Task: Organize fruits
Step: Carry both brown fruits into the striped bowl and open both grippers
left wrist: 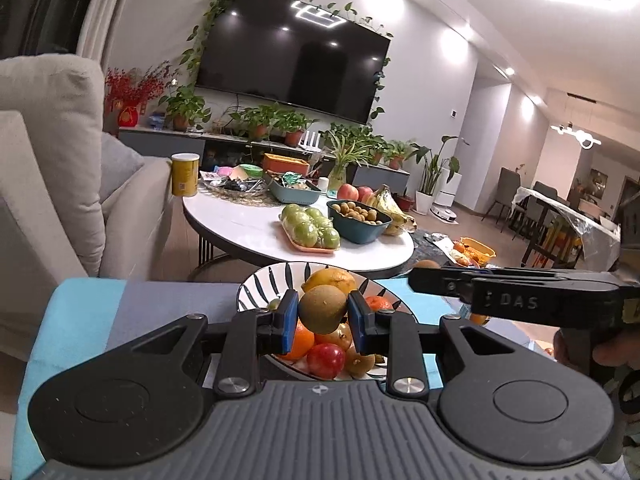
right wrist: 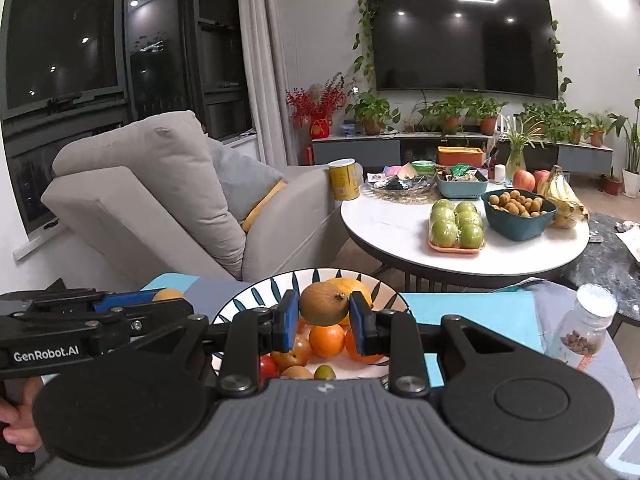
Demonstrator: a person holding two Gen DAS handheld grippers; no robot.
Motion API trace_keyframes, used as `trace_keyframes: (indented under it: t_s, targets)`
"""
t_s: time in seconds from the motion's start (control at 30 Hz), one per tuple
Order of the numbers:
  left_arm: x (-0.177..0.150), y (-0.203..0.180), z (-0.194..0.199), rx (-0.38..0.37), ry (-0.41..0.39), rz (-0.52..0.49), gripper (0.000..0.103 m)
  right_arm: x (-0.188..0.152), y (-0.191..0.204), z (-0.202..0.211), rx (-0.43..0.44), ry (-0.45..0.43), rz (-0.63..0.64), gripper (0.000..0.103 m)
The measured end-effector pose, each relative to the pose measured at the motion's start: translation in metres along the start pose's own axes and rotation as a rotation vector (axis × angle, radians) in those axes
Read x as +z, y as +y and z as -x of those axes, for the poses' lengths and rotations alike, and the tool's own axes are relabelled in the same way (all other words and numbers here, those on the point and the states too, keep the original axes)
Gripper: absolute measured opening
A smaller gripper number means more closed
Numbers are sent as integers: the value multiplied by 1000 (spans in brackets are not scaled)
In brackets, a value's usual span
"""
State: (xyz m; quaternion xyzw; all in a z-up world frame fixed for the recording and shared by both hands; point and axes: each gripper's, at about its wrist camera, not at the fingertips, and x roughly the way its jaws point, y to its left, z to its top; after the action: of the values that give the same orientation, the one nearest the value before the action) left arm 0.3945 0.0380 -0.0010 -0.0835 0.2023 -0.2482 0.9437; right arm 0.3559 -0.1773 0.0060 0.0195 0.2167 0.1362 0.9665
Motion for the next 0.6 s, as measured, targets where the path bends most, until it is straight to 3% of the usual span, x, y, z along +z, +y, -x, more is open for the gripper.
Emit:
trace_keyframes:
  t_s: [0.3,0.6]
  targets:
    - [6,-5,7,6,-21,-3,25,10,-1,22,-30,-42,0,37]
    - [12,6,-25,-32,-11,-25,25,10,-28,3,-24,-29,-75,37]
